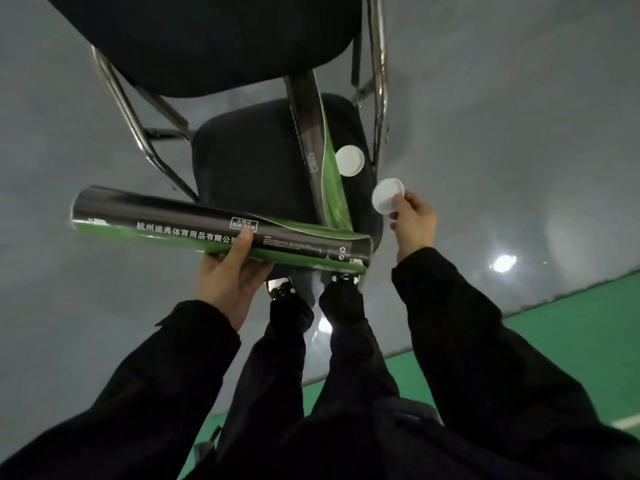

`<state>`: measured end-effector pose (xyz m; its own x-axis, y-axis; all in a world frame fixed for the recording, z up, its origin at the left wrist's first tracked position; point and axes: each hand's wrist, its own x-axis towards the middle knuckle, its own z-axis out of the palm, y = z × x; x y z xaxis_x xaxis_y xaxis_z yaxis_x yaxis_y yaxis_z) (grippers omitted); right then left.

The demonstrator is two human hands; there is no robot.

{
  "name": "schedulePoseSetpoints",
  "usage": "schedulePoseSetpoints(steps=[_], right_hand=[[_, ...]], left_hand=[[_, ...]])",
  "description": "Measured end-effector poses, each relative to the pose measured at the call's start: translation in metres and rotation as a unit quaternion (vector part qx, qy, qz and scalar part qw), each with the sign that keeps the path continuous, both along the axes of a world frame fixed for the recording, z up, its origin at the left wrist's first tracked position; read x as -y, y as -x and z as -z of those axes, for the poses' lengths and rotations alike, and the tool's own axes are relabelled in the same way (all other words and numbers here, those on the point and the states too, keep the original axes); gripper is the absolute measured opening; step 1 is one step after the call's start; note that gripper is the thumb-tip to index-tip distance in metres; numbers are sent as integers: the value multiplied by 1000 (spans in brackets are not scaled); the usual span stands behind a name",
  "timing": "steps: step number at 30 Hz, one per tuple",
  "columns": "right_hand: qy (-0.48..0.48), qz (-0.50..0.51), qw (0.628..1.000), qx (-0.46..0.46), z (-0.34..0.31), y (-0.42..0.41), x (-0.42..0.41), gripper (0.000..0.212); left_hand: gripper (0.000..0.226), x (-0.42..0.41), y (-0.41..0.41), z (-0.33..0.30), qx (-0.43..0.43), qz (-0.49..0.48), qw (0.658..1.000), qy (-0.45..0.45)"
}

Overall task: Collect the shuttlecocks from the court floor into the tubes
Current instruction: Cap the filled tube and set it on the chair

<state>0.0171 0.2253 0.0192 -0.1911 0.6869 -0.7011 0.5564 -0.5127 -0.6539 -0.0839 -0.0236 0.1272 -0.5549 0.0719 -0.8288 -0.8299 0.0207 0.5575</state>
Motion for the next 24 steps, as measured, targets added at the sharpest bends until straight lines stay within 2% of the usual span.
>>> schedulePoseSetpoints(steps=[2,4,7,11,16,20,24], right_hand=[[56,24,995,-76,-66,-15,0,22],[69,3,991,-116,-125,-34,3,28],[55,-48,988,-138,-185,-46,9,19],[23,-95,976,-194,-239,-32,14,12],[-62,-46,965,-250,-283,-20,16,3],[-87,-8,955,-285,-293,-16,19,13],[-88,8,950,-300,-294,-11,20,22]], left_hand=[[41,-3,-1,-29,6,-24,1000,-13],[52,-6,-5,-61,9,-52,998,-40],[67,-11,-10,-108,3,-61,994,-88],[46,-22,-13,-159,-13,-58,991,-124],[38,-30,-7,-194,-40,-49,984,-167],[64,-37,-3,-204,-38,-53,981,-184],[72,-38,2,-204,-30,-50,980,-189]])
